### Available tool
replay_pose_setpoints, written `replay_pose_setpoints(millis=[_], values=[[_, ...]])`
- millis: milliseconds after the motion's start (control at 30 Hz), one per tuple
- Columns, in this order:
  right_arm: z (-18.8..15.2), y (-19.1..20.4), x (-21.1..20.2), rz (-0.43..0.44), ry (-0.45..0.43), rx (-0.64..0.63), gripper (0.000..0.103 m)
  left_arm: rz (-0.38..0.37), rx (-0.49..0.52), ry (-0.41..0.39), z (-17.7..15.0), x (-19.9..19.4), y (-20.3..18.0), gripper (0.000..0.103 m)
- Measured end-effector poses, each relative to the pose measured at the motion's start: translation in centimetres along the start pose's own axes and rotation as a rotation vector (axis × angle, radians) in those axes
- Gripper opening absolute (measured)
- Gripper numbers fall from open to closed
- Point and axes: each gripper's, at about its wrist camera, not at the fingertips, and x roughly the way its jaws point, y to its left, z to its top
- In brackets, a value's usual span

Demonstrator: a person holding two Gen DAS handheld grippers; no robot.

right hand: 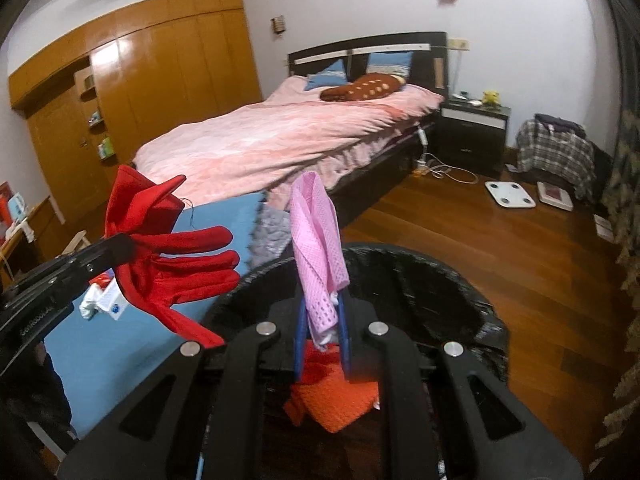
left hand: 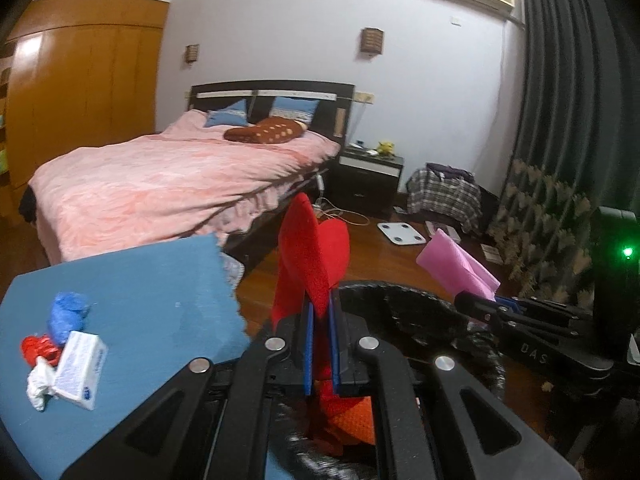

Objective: Collect trash
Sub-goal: 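Carry the glove and mask over the trash bin and open both tools, then move both open tools back over the table toward the white cloth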

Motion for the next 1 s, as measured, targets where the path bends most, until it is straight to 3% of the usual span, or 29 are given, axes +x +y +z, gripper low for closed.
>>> replay_pose_setpoints(millis=[367, 433, 500, 633, 667, 767, 933, 1000], values=[[-2.2, -3.9, 0.6, -0.057, 0.028, 0.056, 0.015, -0.063, 0.042, 0.081, -1.0, 3.9, -3.6, 0.008], [-2.5, -4.3, 0.9, -0.065, 0.037, 0.060, 0.019, -0.070, 0.037, 0.094, -1.2, 4.4, -3.9, 0.019], [-2.6, -4.5, 1.2, -0.073, 0.042, 0.064, 0.031, -0.062, 0.030, 0.094, -1.3, 4.5, -3.9, 0.034], [-2.9, -4.6, 1.3, -0.085, 0.044, 0.068, 0.055, -0.044, 0.025, 0.095, -1.4, 4.2, -3.4, 0.046], [-3.0, -4.5, 1.2, -0.088, 0.038, 0.068, 0.066, -0.036, 0.019, 0.094, -1.4, 4.1, -3.0, 0.048], [-3.0, -3.9, 0.9, -0.096, 0.021, 0.062, 0.088, -0.007, 0.001, 0.087, -1.3, 3.4, -1.9, 0.065], [-2.5, -2.9, 0.7, -0.079, 0.017, 0.056, 0.094, 0.057, -0.023, 0.069, -1.6, 2.1, 0.1, 0.085], [-2.3, -2.3, 0.6, -0.070, 0.016, 0.055, 0.095, 0.072, -0.033, 0.065, -1.8, 1.6, 0.9, 0.087]])
